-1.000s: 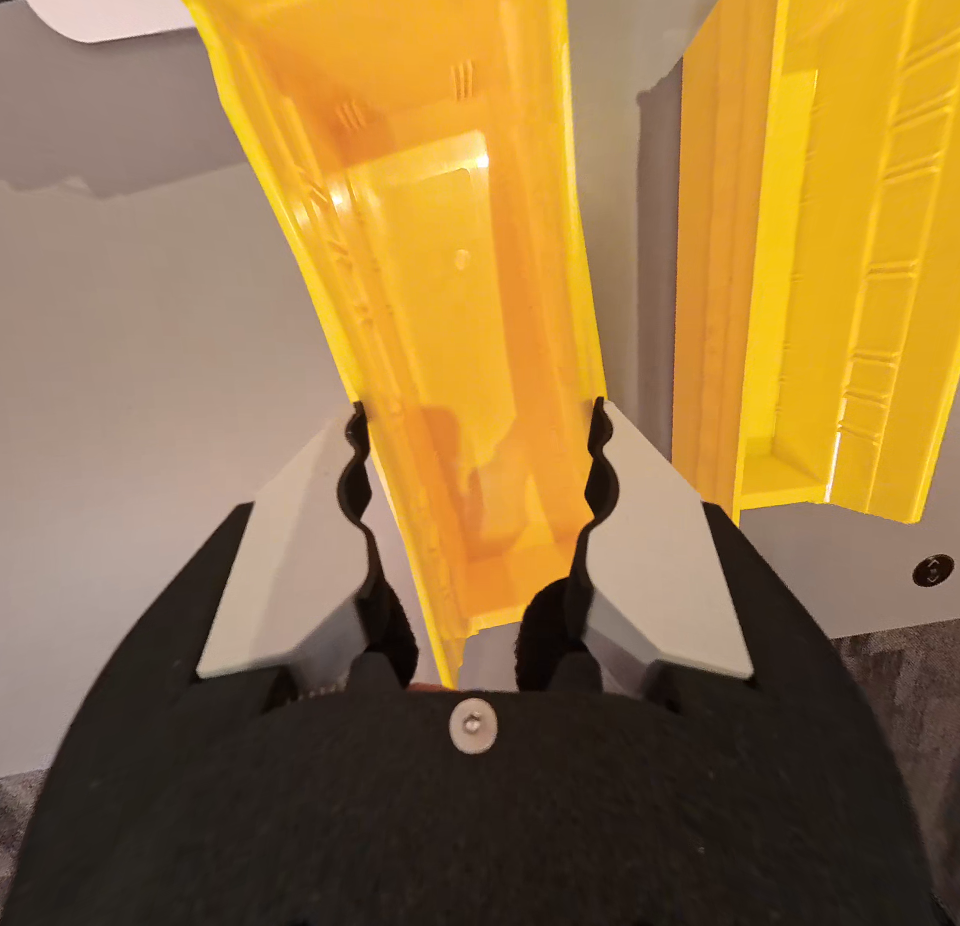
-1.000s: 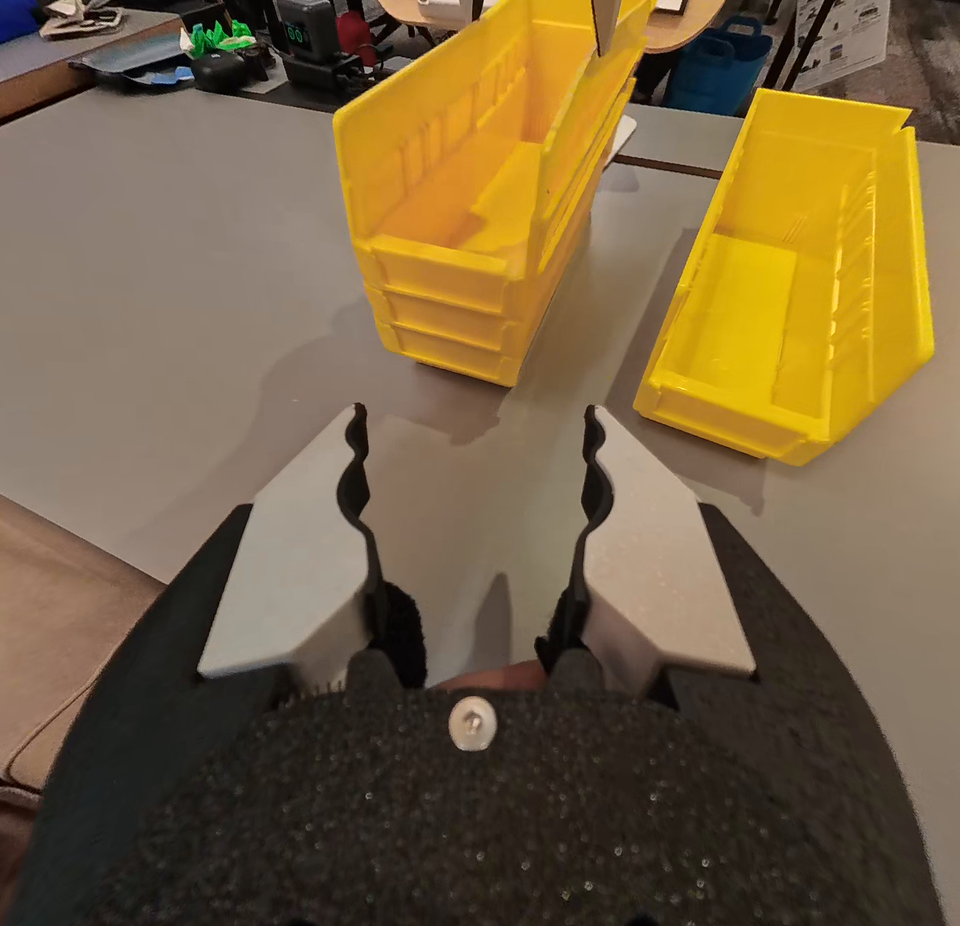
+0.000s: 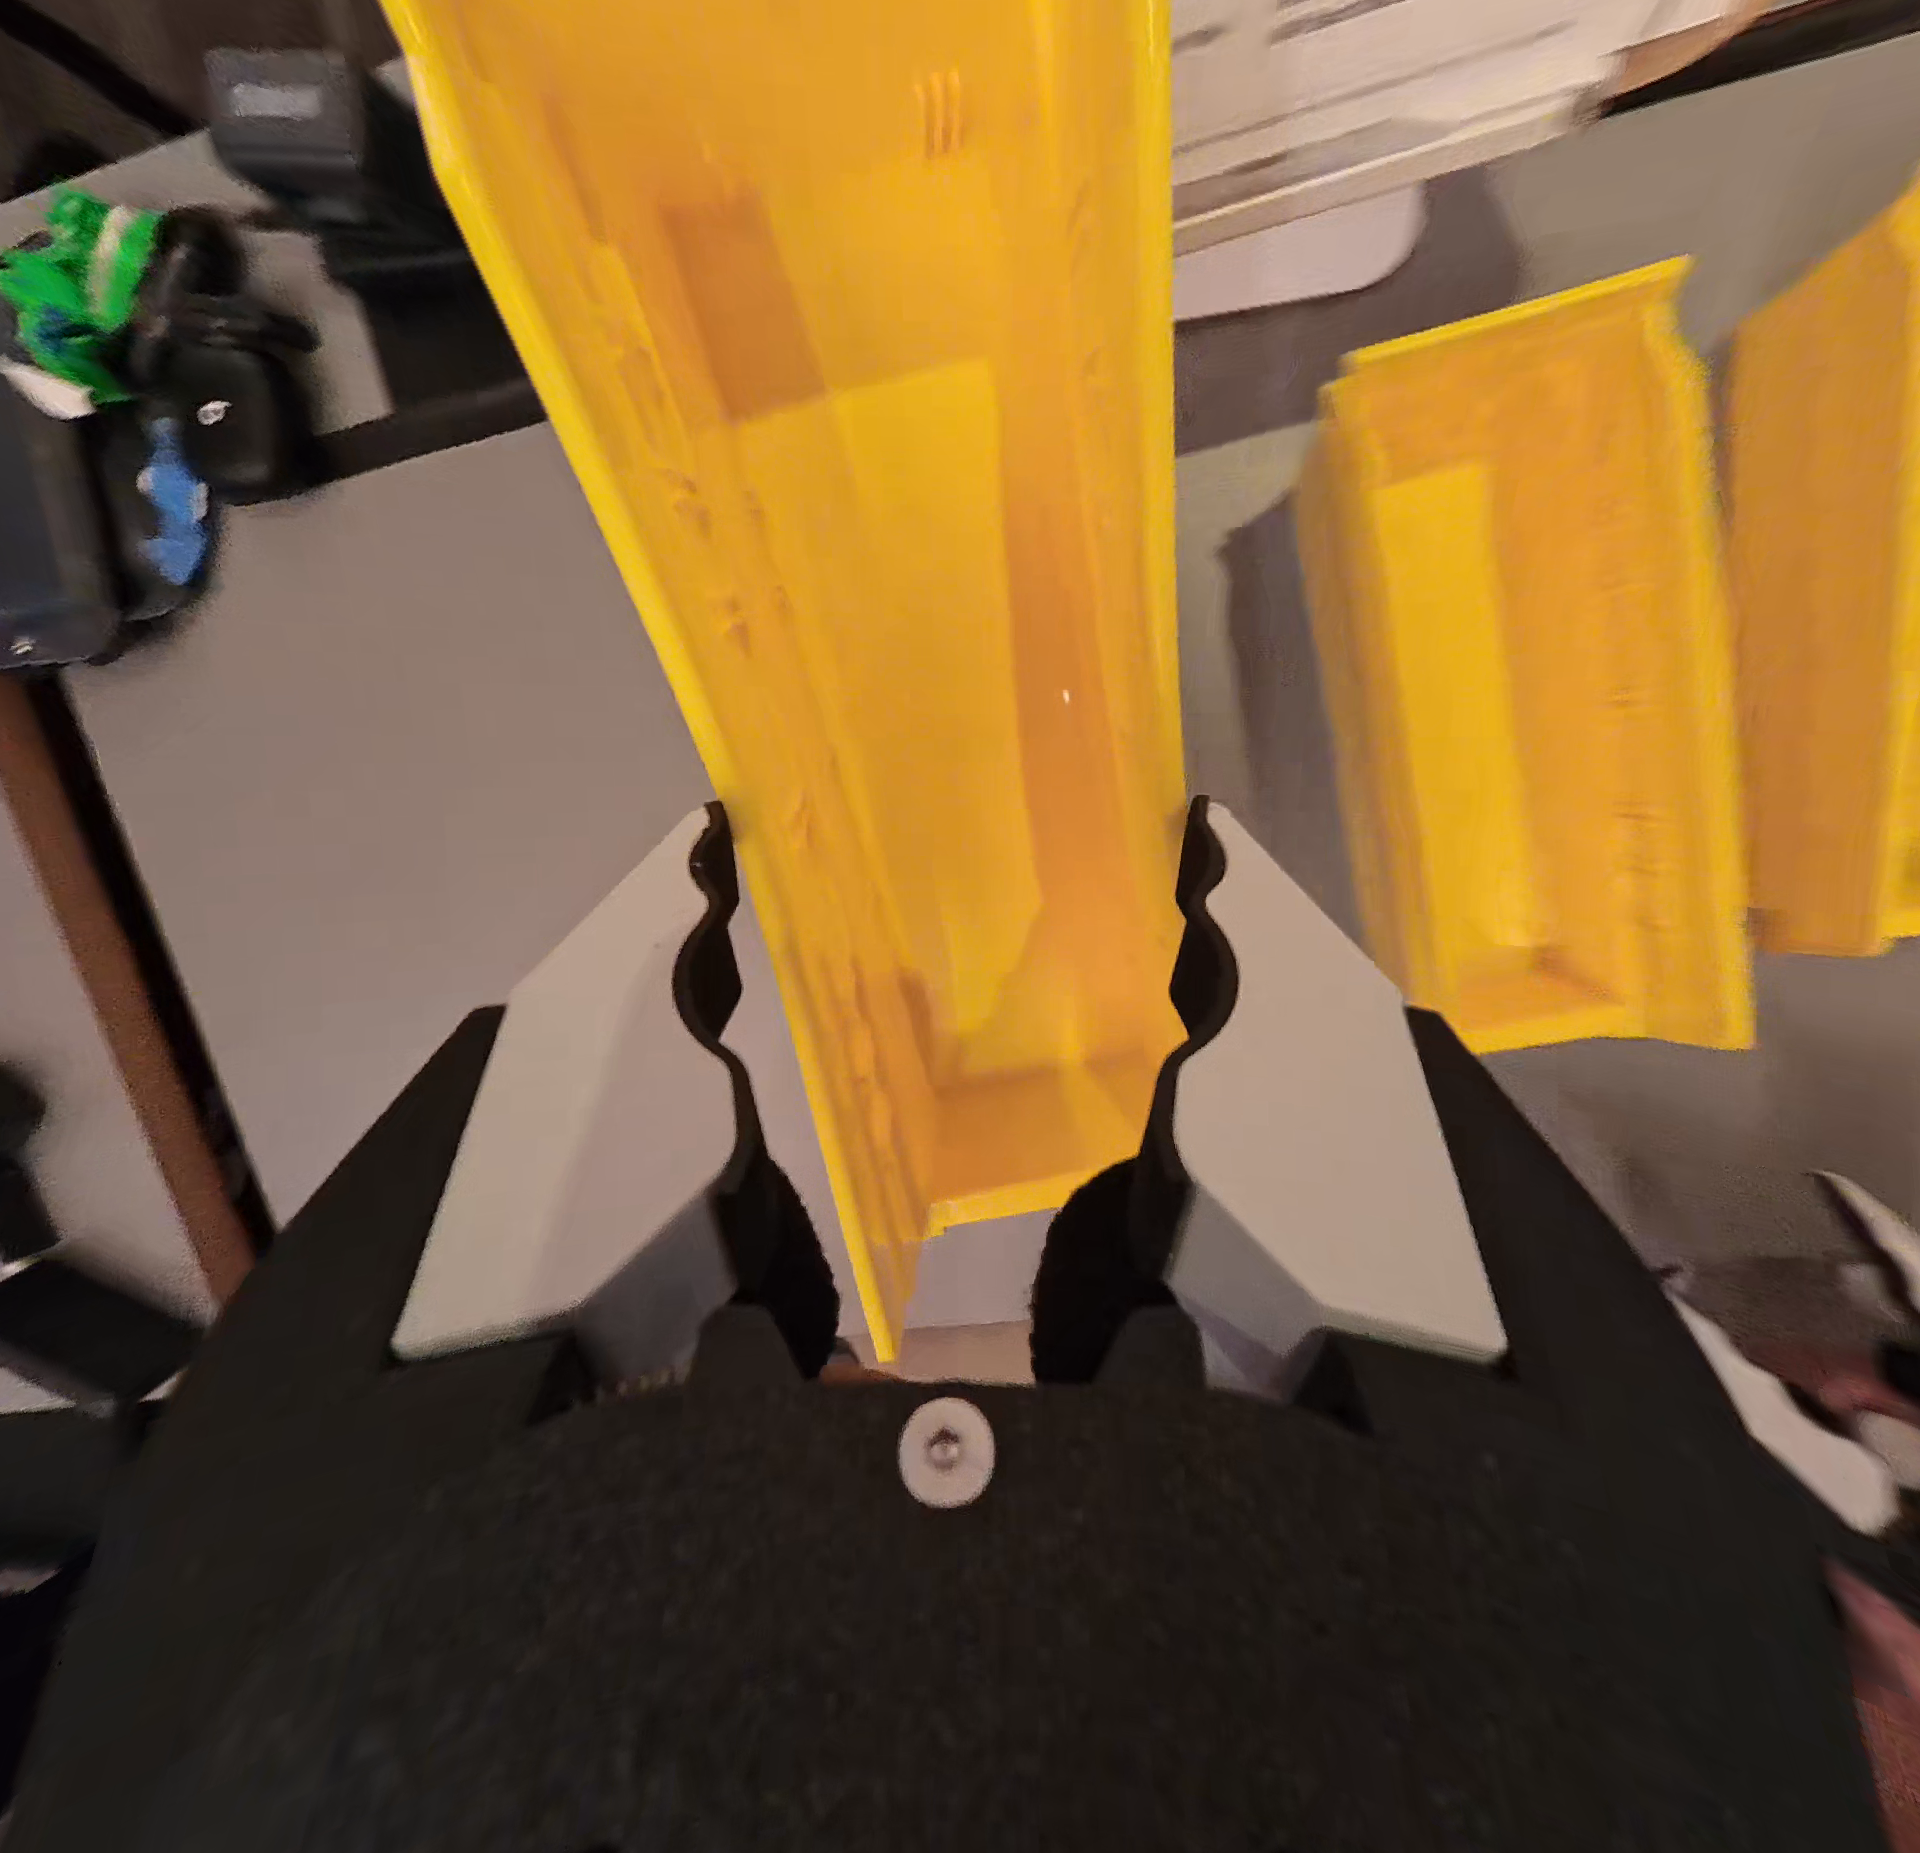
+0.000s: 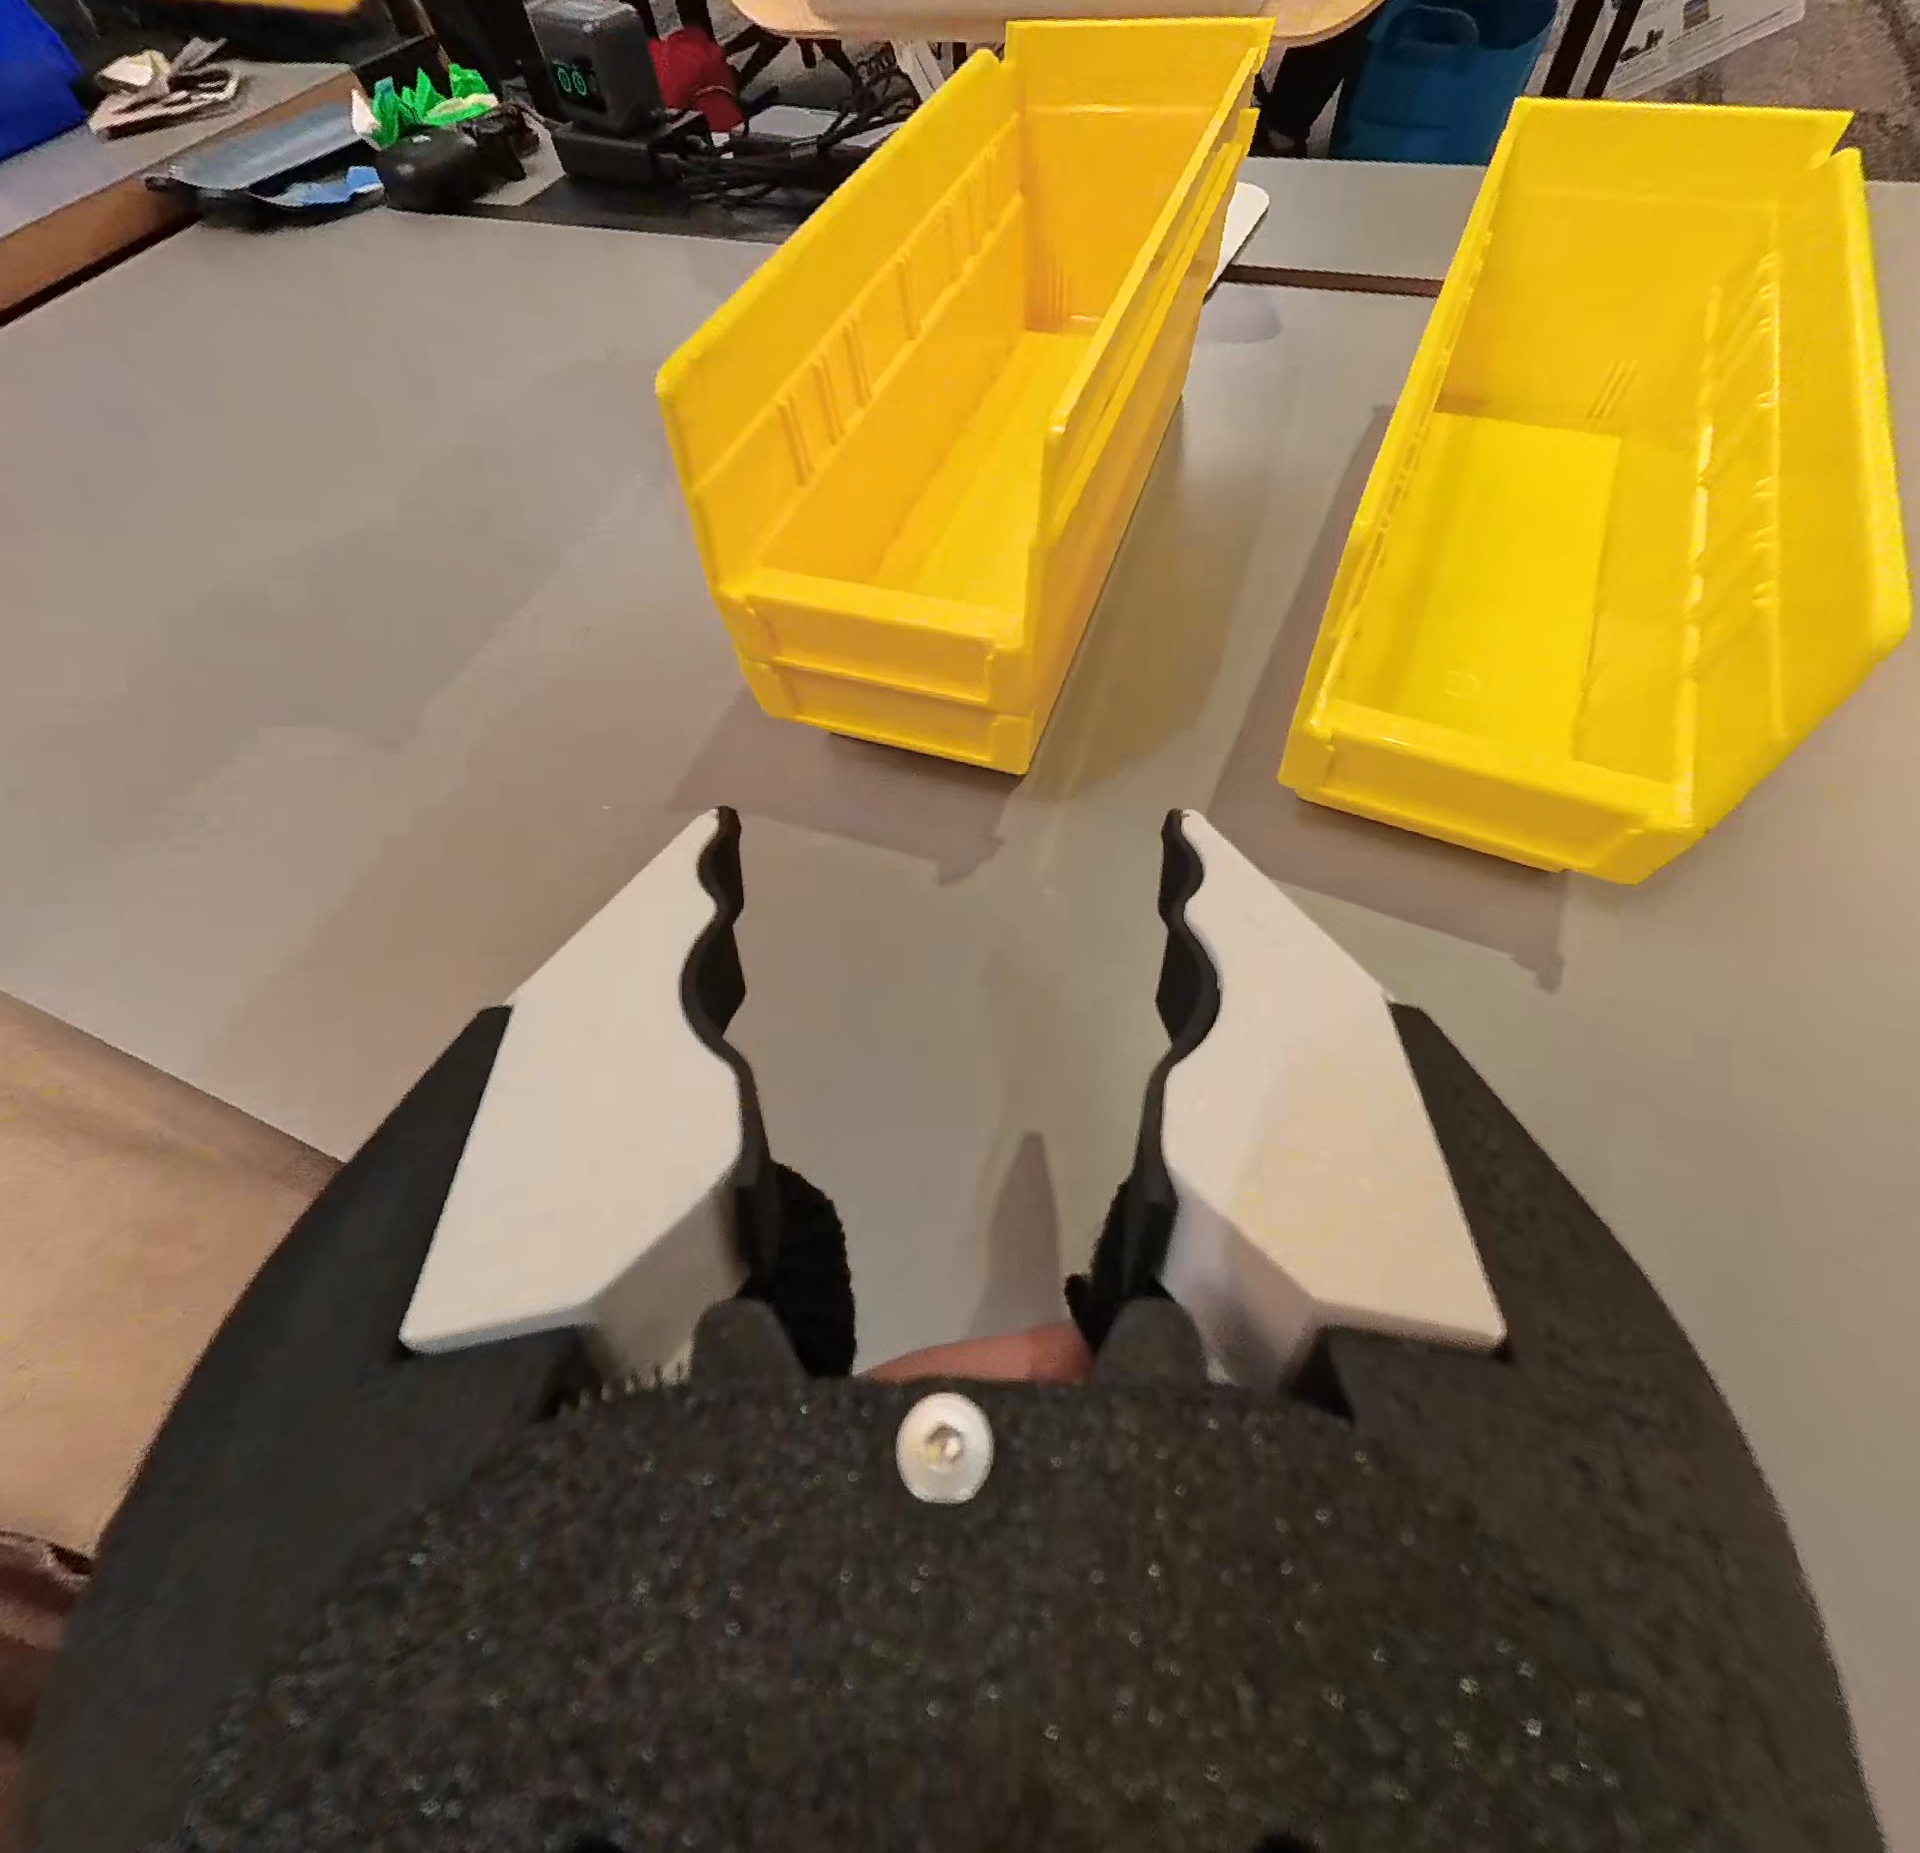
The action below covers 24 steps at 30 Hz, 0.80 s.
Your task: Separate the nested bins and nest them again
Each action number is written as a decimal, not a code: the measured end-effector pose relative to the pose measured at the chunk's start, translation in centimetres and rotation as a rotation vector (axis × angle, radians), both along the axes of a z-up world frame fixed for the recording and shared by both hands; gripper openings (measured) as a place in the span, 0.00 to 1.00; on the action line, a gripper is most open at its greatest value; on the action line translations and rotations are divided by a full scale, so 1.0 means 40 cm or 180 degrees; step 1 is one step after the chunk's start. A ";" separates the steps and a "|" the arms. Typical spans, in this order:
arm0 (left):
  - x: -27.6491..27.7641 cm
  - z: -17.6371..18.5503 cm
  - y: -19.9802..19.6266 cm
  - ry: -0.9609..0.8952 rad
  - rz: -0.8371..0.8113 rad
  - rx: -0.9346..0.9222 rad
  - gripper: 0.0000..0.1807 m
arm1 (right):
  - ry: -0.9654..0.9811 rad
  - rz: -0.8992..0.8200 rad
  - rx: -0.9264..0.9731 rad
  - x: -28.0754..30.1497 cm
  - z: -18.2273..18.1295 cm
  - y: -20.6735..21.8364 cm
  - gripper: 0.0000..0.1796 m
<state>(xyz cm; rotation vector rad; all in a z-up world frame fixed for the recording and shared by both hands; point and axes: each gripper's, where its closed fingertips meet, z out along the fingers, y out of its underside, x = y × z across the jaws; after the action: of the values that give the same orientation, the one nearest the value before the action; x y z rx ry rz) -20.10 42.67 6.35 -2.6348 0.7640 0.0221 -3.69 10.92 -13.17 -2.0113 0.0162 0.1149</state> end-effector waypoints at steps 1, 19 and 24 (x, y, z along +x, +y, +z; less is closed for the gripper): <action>-0.053 -0.015 0.018 0.0053 0.0044 0.0020 0.46 | -0.0009 -0.0002 -0.0005 0.000 -0.001 0.000 0.45; -0.489 -0.452 0.119 -0.0240 0.0252 -0.0149 0.47 | 0.0041 -0.0051 -0.0229 0.010 -0.047 -0.008 0.45; -0.524 -0.504 0.124 -0.0371 0.0234 -0.0116 0.48 | 0.0107 -0.0046 -0.0303 0.008 -0.061 -0.008 0.45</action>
<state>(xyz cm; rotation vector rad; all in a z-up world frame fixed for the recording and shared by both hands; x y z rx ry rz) -41.06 47.61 -13.82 -2.6704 0.6342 -0.1249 -3.36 10.60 -15.60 -2.1037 0.0585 0.1410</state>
